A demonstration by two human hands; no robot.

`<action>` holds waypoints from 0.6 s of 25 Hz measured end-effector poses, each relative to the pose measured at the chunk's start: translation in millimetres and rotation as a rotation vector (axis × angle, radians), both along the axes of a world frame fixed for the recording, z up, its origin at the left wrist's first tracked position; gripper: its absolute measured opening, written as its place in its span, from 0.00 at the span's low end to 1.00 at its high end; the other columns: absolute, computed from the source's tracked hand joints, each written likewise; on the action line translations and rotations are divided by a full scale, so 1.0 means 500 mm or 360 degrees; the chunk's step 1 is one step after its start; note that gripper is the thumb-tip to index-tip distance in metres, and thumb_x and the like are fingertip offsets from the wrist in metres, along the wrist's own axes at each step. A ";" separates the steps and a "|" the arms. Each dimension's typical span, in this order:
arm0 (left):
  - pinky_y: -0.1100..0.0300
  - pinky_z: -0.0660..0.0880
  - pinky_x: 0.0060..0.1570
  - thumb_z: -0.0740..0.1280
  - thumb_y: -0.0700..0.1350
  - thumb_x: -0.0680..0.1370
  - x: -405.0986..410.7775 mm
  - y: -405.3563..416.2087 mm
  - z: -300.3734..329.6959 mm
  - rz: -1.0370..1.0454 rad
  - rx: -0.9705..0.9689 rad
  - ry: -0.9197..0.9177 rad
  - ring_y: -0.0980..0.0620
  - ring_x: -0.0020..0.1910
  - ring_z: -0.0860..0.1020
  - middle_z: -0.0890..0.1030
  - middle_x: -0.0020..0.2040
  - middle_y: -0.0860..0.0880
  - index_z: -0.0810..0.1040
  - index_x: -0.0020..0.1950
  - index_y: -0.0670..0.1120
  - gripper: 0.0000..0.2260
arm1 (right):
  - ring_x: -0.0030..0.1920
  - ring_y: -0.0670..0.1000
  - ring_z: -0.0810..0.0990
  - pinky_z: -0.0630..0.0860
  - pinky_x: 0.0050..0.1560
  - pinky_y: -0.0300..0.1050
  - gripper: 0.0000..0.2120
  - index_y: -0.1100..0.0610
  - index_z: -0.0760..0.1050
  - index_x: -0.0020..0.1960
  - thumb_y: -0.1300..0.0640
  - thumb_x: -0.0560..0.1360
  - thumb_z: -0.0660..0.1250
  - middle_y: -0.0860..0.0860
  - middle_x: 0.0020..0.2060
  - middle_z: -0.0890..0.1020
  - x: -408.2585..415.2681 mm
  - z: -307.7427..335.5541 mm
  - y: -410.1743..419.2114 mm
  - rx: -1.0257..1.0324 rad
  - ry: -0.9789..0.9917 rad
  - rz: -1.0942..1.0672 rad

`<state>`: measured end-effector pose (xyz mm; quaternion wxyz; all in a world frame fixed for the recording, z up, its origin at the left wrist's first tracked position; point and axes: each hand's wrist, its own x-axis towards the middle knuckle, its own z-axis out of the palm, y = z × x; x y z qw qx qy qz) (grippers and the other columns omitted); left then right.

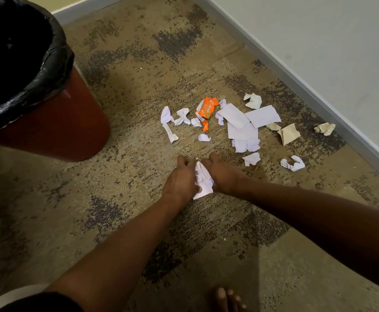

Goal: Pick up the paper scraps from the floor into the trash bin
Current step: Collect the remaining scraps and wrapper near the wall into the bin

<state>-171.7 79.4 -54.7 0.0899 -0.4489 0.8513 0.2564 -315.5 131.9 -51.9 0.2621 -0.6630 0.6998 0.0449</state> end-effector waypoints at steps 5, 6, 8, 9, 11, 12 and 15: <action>0.48 0.76 0.49 0.75 0.44 0.73 0.007 0.002 -0.001 0.0042 -0.0016 0.0116 0.39 0.52 0.80 0.69 0.63 0.44 0.69 0.66 0.46 0.24 | 0.46 0.56 0.77 0.78 0.49 0.53 0.16 0.55 0.70 0.62 0.51 0.76 0.64 0.56 0.52 0.75 0.028 -0.007 -0.003 -0.0116 -0.0222 -0.0086; 0.48 0.76 0.47 0.72 0.44 0.75 0.009 0.005 0.002 0.0025 -0.0045 0.0127 0.40 0.50 0.80 0.69 0.62 0.44 0.69 0.64 0.46 0.21 | 0.45 0.55 0.77 0.78 0.47 0.52 0.14 0.53 0.71 0.60 0.50 0.76 0.63 0.56 0.49 0.76 0.030 -0.009 -0.001 -0.0142 -0.0242 -0.0093; 0.48 0.76 0.46 0.68 0.42 0.78 0.013 0.006 0.009 -0.0010 -0.0080 0.0141 0.40 0.49 0.79 0.69 0.61 0.44 0.69 0.64 0.46 0.16 | 0.42 0.56 0.78 0.76 0.43 0.49 0.11 0.55 0.75 0.56 0.53 0.75 0.65 0.57 0.44 0.80 0.034 0.002 -0.002 -0.0202 -0.0306 -0.0115; 0.49 0.75 0.45 0.67 0.43 0.78 0.015 0.001 0.015 -0.0004 -0.0082 0.0152 0.41 0.49 0.79 0.70 0.61 0.44 0.70 0.65 0.47 0.16 | 0.40 0.56 0.78 0.74 0.40 0.46 0.09 0.57 0.77 0.54 0.56 0.74 0.67 0.57 0.42 0.81 0.036 0.014 -0.004 -0.0247 -0.0345 -0.0135; 0.52 0.74 0.44 0.69 0.48 0.78 0.015 -0.015 0.037 0.0038 -0.0100 0.0204 0.43 0.48 0.78 0.71 0.58 0.45 0.70 0.63 0.49 0.16 | 0.37 0.54 0.76 0.67 0.37 0.43 0.07 0.60 0.79 0.48 0.59 0.72 0.69 0.58 0.40 0.82 0.038 0.045 -0.018 -0.0363 -0.0428 -0.0202; 0.52 0.75 0.44 0.67 0.50 0.78 0.014 -0.025 0.057 0.0093 -0.0097 0.0253 0.43 0.48 0.77 0.71 0.57 0.45 0.71 0.60 0.49 0.14 | 0.36 0.53 0.76 0.66 0.37 0.43 0.06 0.61 0.80 0.47 0.59 0.71 0.70 0.57 0.39 0.82 0.037 0.059 -0.030 -0.0423 -0.0448 -0.0235; 0.45 0.76 0.50 0.57 0.50 0.78 0.016 -0.060 0.123 0.0310 -0.0054 0.0432 0.42 0.49 0.76 0.73 0.54 0.45 0.71 0.54 0.48 0.09 | 0.38 0.54 0.79 0.72 0.38 0.45 0.04 0.59 0.80 0.44 0.61 0.69 0.72 0.55 0.38 0.83 0.038 0.096 -0.074 -0.0512 -0.0489 -0.0307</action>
